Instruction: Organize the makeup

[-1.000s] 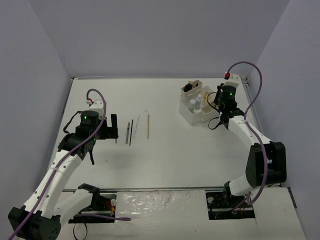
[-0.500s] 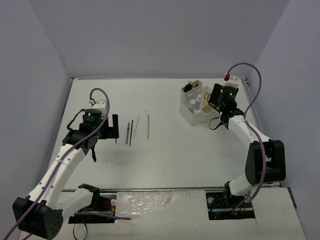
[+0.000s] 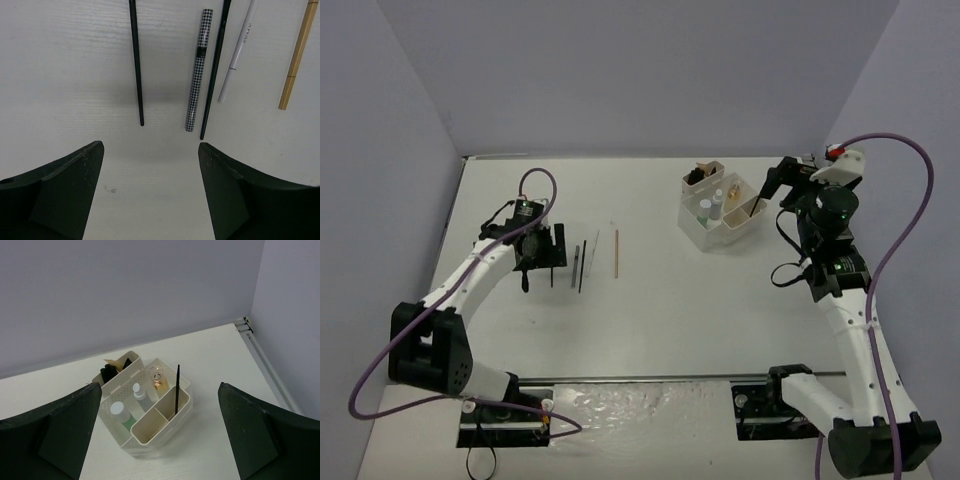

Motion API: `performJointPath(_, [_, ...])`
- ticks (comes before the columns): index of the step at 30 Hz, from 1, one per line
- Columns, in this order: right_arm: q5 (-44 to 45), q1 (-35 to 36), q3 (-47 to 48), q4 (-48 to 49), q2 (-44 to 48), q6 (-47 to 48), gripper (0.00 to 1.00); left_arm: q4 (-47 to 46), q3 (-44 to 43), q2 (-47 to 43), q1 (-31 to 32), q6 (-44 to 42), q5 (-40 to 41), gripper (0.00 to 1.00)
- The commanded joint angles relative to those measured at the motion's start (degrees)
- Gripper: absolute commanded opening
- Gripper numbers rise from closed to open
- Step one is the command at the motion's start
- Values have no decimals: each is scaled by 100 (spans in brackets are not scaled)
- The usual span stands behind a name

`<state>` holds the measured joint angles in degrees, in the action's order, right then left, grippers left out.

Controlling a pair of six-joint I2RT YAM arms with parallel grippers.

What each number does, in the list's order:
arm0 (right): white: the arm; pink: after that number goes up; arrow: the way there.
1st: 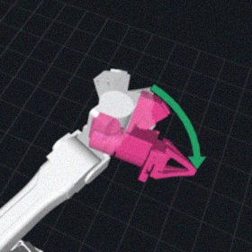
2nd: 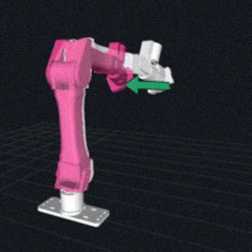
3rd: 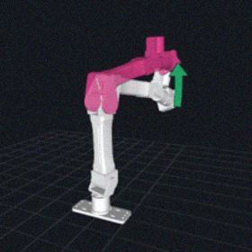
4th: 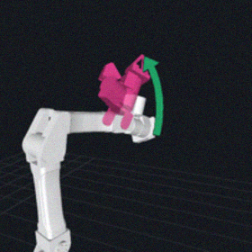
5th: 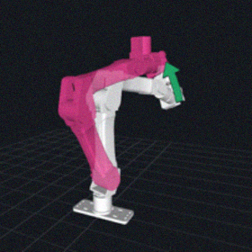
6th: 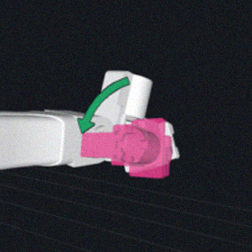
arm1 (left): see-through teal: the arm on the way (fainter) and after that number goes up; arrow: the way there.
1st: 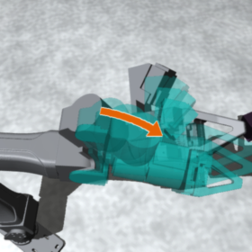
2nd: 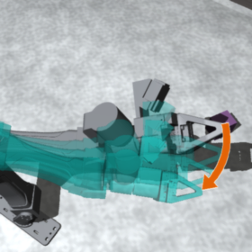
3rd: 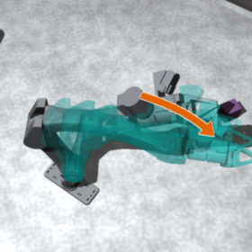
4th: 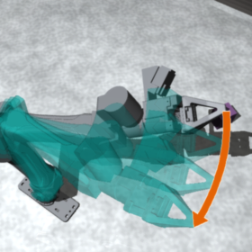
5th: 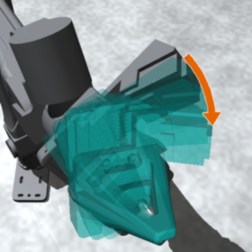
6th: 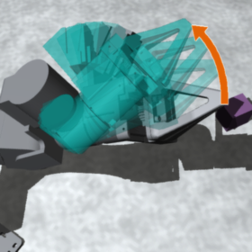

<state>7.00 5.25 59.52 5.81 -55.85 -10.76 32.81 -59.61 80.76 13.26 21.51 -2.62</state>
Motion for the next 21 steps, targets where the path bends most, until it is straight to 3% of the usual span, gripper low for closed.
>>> performJointPath(1, [-385, -24, -466, -188, 745, -207, 100, -170, -691, 606, -179, 139, -307, 67])
performJointPath(4, [-410, -33, -749, -221, 1225, -259, 100, -99, -1001, 1119, -201, 82, -248, 60])
performJointPath(6, [-372, -33, -881, -212, 1404, -260, 100, -47, -1167, 1453, -218, 73, -185, 47])
performJointPath(8, [-305, -24, -924, -212, 1592, -251, 100, -46, -1228, 1608, -227, 82, -91, 41])
performJointPath(21, [-462, -32, -1062, -204, 1728, -285, 100, -167, -1370, 2354, -456, 56, 93, 38])
